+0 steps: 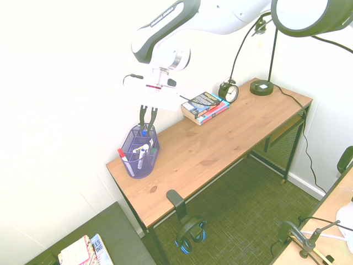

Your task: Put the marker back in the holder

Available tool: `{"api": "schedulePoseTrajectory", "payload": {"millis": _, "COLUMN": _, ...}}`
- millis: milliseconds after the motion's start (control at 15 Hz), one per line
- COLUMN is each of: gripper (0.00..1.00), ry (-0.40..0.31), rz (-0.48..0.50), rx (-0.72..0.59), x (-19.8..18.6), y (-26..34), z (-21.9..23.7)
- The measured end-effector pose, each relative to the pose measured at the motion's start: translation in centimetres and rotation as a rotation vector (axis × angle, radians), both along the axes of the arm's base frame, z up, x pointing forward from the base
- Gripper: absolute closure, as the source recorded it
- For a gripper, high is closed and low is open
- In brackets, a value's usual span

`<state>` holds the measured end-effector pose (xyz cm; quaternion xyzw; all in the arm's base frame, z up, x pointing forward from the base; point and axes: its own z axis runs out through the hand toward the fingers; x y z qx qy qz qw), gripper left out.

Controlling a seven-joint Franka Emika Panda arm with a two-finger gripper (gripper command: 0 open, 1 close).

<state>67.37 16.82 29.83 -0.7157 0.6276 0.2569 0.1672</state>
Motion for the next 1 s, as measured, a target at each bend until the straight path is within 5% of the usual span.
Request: {"api": "schedulePoseTrajectory", "payload": {"millis": 1000, "gripper": 1.0, "ry": 0.043, "rz": -0.126, "rx": 0.017, "x": 3.3, "y": -4.2, "z": -2.3}}
